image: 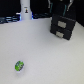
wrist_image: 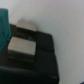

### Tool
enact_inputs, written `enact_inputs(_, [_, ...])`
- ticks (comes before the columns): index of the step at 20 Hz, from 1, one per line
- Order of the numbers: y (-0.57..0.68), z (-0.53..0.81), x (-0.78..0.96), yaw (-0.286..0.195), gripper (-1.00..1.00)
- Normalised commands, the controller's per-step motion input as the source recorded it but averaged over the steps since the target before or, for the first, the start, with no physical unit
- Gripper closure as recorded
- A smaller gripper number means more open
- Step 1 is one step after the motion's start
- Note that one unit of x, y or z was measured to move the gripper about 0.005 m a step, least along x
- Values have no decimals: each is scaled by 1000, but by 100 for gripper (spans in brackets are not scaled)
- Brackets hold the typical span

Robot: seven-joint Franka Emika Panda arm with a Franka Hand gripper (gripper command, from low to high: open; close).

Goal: Open the kcup holder, insert the kcup into the holder, and close the kcup holder

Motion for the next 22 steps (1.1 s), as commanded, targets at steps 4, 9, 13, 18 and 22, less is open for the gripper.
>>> enact_inputs(4, [660, -234, -309, -131, -100])
enact_inputs(9, [532, -332, -231, -124, -100])
enact_inputs(13, [331, -386, -239, -143, -100])
enact_inputs(18, [285, -404, -183, -99, -100])
enact_inputs(22, [234, -458, -194, -34, -100])
